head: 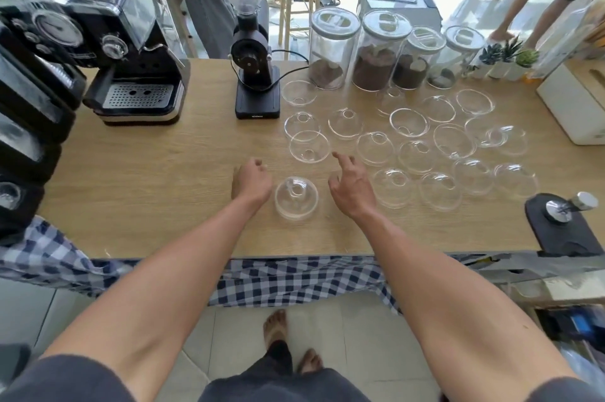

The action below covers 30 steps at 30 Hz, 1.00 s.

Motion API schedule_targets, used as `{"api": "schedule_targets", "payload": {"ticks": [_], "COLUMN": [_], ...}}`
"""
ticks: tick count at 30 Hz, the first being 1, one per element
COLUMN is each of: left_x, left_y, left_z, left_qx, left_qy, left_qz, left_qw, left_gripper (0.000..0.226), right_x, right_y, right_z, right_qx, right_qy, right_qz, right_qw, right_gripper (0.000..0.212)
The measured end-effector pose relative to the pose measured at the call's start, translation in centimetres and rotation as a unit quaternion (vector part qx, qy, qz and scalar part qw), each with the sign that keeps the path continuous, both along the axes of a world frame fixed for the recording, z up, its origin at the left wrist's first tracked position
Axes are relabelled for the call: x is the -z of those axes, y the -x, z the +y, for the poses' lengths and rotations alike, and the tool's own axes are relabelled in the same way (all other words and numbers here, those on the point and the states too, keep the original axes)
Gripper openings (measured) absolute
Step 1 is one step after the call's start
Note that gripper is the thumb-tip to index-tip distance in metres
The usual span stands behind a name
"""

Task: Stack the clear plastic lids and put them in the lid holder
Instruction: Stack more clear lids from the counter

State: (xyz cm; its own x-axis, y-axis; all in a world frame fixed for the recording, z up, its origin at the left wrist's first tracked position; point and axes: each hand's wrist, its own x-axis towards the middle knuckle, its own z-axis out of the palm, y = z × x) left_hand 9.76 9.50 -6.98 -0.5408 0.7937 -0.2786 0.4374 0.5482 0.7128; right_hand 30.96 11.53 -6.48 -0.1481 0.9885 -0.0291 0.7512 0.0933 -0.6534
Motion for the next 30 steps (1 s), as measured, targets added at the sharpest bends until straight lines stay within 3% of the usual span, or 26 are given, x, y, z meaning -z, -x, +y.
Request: {"api": "schedule_targets", "payload": {"ticks": [6,12,14,21,25,30], "left_x": [-1.7,-0.5,-0.1,0.2,-0.7,-2.4], "left_y": [0.7,0.5,0.5,0.1,-0.1,0.2], "left_z": [8.2,13.5,14.6,15.2,13.9,11.3], "left_qx": [0.156,0.269,0.290,0.286,0.267,0.225], "left_qy": [-0.034,-0.037,-0.023,-0.027,-0.039,-0.072], "left_qz": [0.044,0.060,0.060,0.063,0.077,0.097], "left_qw": [0.986,0.960,0.955,0.956,0.960,0.967], "left_gripper": [0.053,0.038,0.033,0.020,0.015,0.016], "right_x": [1.5,3.5,3.6,2.8,1.1,0.2], "right_y": [1.3,2.3,2.0,-0.1,-0.4,-0.2], "right_z": [3.5,5.5,5.5,4.7,4.2,3.3], "right_qx": [-0.051,-0.042,-0.046,-0.043,0.040,0.091], "right_qy": [0.018,-0.033,-0.054,-0.030,0.004,0.078], "right_qz": [-0.027,-0.040,-0.025,0.054,0.102,0.243], "right_qw": [0.998,0.998,0.997,0.997,0.994,0.963], "right_gripper": [0.059,0.020,0.016,0.014,0.022,0.033]}}
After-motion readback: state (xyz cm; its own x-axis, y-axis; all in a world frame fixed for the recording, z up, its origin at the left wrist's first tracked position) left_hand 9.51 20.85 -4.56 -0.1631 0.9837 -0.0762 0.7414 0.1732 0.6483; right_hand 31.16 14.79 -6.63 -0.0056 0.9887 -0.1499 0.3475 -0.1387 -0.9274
